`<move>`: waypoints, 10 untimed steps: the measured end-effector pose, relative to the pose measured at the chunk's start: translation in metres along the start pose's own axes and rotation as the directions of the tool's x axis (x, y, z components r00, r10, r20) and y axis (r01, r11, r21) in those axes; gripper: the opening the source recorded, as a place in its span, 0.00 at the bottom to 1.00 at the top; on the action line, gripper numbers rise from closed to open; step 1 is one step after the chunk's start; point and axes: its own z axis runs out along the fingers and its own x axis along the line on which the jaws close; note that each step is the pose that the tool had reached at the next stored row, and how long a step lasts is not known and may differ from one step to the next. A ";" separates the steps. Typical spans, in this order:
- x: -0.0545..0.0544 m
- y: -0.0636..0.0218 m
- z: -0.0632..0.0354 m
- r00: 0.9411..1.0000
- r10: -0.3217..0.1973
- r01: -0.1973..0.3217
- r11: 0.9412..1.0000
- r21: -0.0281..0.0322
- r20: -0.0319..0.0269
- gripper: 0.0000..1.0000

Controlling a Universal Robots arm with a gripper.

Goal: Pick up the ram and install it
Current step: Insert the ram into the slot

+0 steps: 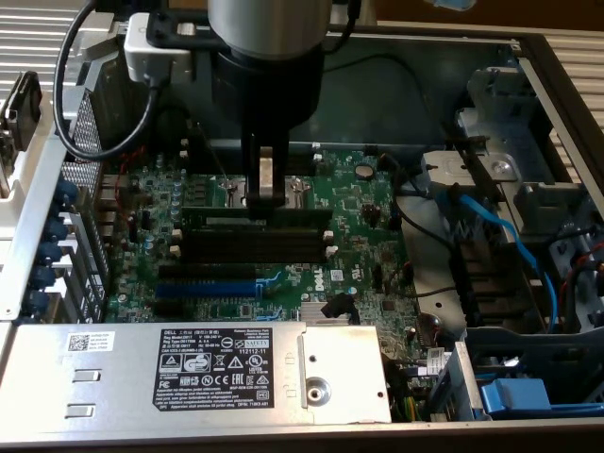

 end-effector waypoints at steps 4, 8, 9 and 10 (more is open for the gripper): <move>0.000 0.0000 0.0002 1.000 -0.015 0.015 1.000 -0.003 0.000 0.12; 0.000 -0.0001 0.0010 1.000 -0.015 0.015 1.000 -0.003 0.000 0.12; 0.000 -0.0001 0.0015 1.000 -0.015 0.015 1.000 -0.003 0.000 0.12; 0.000 -0.0001 0.0019 1.000 -0.015 0.015 1.000 -0.003 0.000 0.12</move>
